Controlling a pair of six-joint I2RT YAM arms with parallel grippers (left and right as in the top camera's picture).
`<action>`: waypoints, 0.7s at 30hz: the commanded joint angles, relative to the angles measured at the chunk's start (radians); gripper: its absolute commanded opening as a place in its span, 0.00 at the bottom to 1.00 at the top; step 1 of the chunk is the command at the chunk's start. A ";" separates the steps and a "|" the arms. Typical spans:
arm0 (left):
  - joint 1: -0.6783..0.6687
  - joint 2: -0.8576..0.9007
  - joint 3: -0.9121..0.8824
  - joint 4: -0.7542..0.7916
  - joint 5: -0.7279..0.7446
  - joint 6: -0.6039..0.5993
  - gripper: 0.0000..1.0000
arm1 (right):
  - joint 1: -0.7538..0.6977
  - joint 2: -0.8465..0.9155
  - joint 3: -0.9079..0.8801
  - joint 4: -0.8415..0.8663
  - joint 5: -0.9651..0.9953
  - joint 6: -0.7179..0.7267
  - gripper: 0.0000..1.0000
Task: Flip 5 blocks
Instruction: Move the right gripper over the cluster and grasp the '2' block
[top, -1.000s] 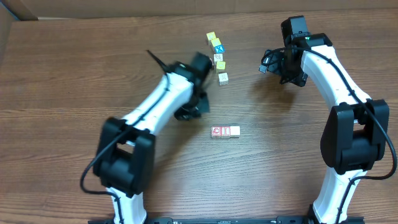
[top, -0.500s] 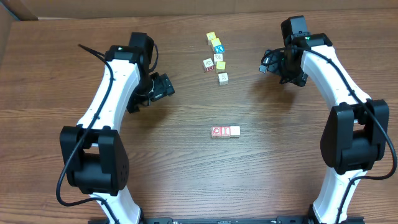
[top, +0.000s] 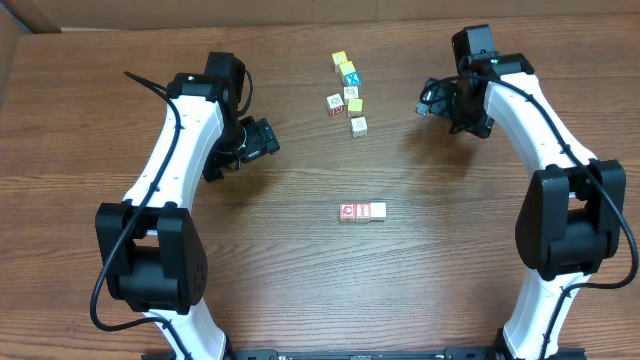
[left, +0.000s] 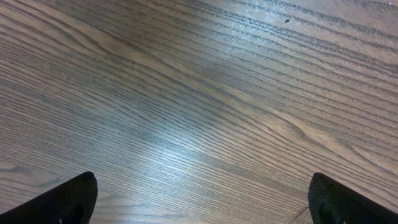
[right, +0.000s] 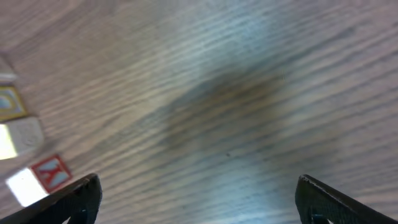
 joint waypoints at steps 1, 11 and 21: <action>0.002 -0.014 0.005 0.001 -0.007 0.013 1.00 | 0.002 -0.003 0.013 0.000 -0.082 0.018 1.00; 0.002 -0.014 0.005 0.001 -0.007 0.013 1.00 | 0.071 -0.003 0.007 0.063 -0.132 0.010 0.30; 0.002 -0.014 0.005 0.001 -0.007 0.013 1.00 | 0.291 -0.001 0.002 0.140 0.161 -0.040 0.61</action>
